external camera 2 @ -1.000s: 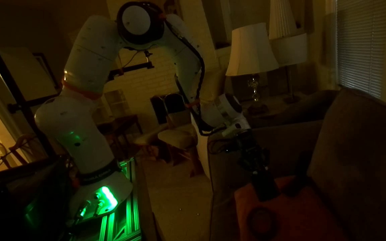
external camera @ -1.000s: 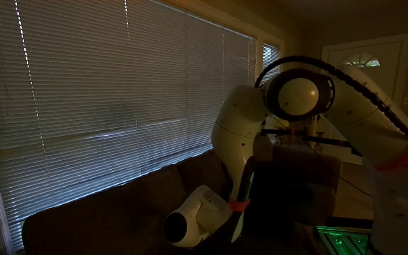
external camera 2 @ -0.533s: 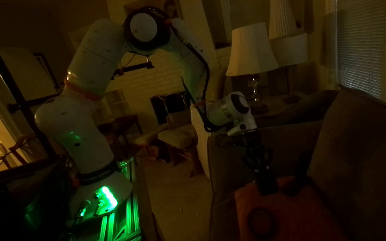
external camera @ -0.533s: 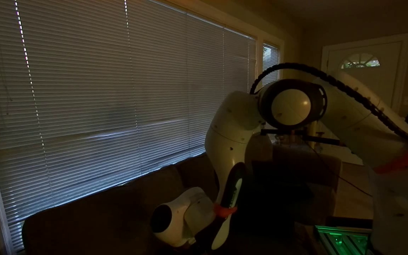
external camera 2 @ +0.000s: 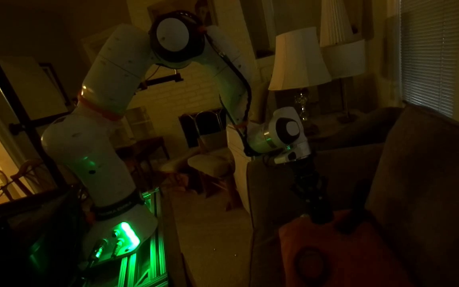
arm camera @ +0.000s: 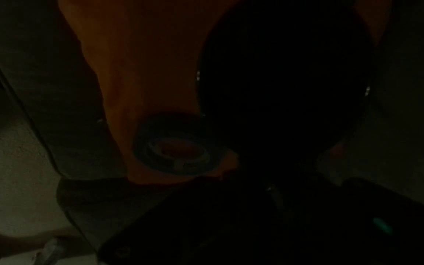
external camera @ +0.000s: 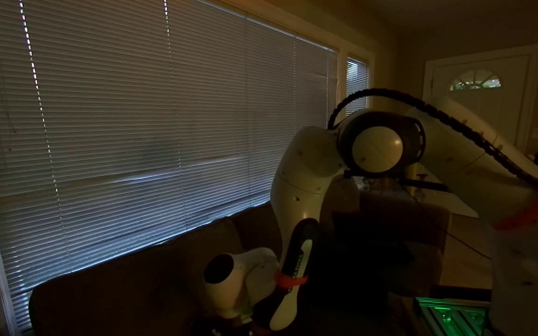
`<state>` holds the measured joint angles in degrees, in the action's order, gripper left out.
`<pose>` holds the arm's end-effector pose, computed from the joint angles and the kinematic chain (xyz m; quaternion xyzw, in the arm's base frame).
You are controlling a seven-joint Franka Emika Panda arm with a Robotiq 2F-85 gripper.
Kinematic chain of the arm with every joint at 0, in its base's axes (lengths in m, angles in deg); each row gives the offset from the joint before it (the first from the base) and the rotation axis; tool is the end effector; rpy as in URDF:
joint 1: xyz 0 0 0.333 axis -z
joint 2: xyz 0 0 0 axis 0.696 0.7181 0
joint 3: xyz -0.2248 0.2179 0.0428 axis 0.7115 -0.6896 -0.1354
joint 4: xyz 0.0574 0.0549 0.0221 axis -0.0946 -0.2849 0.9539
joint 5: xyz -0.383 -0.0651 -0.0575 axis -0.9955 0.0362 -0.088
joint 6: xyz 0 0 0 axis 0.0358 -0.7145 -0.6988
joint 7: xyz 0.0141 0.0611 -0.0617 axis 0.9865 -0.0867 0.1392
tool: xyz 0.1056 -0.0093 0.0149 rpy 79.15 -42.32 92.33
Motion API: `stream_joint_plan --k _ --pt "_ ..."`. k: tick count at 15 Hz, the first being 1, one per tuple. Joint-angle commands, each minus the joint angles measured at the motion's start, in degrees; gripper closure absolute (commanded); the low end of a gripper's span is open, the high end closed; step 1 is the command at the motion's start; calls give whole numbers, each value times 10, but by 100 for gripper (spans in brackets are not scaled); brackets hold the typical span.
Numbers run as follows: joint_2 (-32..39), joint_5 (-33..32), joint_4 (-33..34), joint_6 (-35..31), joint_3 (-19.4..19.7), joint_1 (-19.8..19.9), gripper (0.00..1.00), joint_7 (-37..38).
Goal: Pour the black mug's contents into the black bowl
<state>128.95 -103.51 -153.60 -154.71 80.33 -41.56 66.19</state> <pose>0.5825 -0.0737 0.0536 0.4637 -0.8626 0.1689 0.1109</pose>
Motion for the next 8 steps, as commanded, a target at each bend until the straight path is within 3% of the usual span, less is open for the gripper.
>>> stream_joint_plan --k 1,4,8 --pt "8 65 -20 -66 30 -17 95 -25" --pt "9 105 -44 -112 64 -38 95 -52" --pt "13 164 -85 -226 114 -71 95 -101"
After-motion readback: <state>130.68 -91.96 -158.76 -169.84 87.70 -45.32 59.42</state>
